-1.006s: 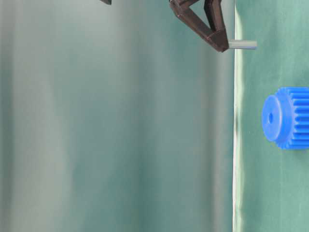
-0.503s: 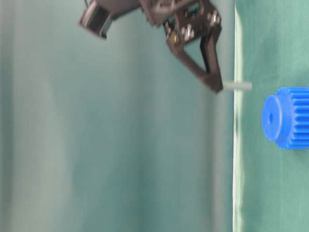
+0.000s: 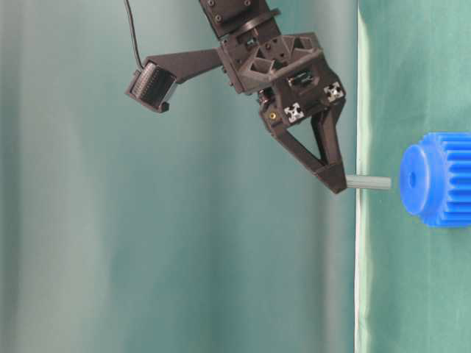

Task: Insert the shaft placed at a random location into the center hole of the medium gear at another random location.
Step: 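Align the shaft with the gear's center hole and lower it in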

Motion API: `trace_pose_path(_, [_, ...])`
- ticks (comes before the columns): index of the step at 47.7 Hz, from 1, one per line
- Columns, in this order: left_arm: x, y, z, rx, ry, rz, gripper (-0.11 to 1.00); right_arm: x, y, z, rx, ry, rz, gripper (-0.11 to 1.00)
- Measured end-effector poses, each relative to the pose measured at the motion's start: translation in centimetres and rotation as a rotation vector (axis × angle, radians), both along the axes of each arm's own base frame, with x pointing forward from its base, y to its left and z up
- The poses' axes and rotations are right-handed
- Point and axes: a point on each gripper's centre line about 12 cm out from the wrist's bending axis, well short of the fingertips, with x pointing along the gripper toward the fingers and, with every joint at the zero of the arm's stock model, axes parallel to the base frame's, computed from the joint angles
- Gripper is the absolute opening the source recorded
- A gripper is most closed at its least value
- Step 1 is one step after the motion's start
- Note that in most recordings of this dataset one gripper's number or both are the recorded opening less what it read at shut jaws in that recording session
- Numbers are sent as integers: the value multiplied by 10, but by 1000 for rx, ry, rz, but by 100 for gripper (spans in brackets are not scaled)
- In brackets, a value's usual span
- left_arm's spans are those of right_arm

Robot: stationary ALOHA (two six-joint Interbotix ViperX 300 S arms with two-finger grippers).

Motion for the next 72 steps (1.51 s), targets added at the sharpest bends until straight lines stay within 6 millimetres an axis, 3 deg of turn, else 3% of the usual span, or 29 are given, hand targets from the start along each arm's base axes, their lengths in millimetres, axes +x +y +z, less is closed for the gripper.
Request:
trace_pose_path(22, [0,0,0,-2,0,0,0,0,1,-1,3,1,0,14])
trace_pose_path(47, [0,0,0,-2,0,0,0,4,-1,-20,17,28,-13,14])
trace_pose_path(72, [0,0,0,-2,-2,0,0,4,-1,-18,18,19,-14,14])
